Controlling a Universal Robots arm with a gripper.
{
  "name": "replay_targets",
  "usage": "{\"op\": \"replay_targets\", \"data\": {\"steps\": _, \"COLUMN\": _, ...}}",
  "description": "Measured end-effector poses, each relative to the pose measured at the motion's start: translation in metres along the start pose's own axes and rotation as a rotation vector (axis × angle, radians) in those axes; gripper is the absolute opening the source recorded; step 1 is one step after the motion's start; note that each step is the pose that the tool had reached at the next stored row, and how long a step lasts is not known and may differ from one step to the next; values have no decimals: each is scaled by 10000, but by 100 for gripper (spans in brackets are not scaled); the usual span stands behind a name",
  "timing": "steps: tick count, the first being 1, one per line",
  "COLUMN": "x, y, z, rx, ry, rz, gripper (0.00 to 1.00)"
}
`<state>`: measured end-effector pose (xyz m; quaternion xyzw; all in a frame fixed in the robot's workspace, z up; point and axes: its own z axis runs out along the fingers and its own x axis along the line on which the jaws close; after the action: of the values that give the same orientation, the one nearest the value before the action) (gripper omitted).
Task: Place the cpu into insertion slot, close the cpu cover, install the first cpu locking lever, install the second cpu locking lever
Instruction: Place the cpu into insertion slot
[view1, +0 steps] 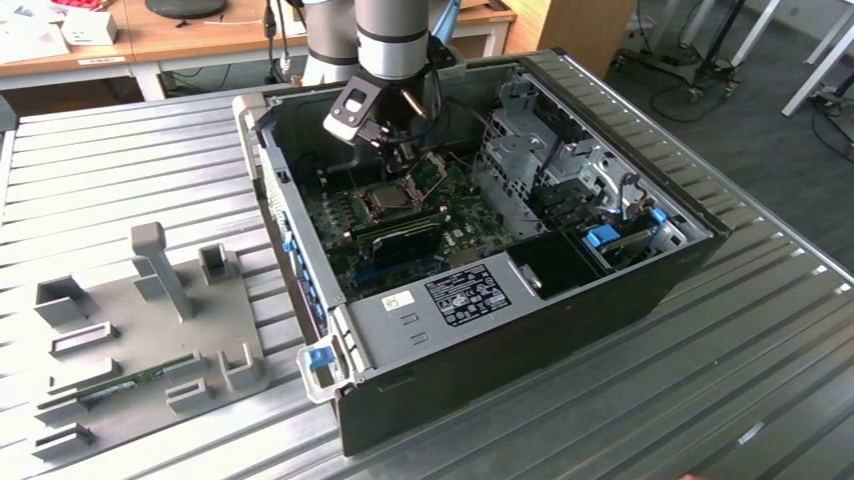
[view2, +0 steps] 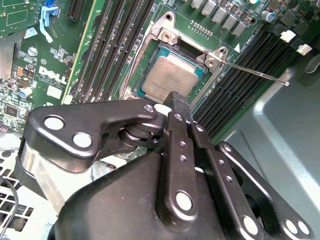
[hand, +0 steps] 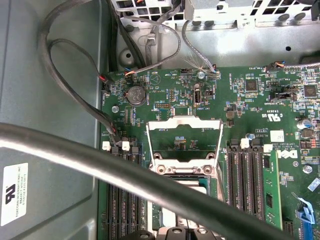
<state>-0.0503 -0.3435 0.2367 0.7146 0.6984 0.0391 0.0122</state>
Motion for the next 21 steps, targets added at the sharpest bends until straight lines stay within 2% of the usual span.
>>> {"op": "replay_targets", "data": {"steps": 4, "x": 0, "y": 0, "z": 0, "rx": 1, "ry": -2, "rz": 0, "gripper": 11}}
{"op": "replay_targets", "data": {"steps": 10, "x": -2, "y": -2, "z": 46, "rx": 0, "ry": -20, "rz": -3, "gripper": 11}}
{"op": "replay_targets", "data": {"steps": 15, "x": -2, "y": -2, "z": 47, "rx": 1, "ry": -25, "rz": -2, "gripper": 11}}
{"op": "replay_targets", "data": {"steps": 16, "x": -2, "y": -1, "z": 49, "rx": 33, "ry": -24, "rz": -2, "gripper": 11}}
{"op": "replay_targets", "data": {"steps": 17, "x": -1, "y": 0, "z": 50, "rx": 120, "ry": -23, "rz": 2, "gripper": 11}}
{"op": "replay_targets", "data": {"steps": 18, "x": -2, "y": 0, "z": 48, "rx": 152, "ry": -28, "rz": 3, "gripper": 11}}
{"op": "replay_targets", "data": {"steps": 21, "x": -2, "y": -1, "z": 48, "rx": 166, "ry": -29, "rz": 5, "gripper": 11}}
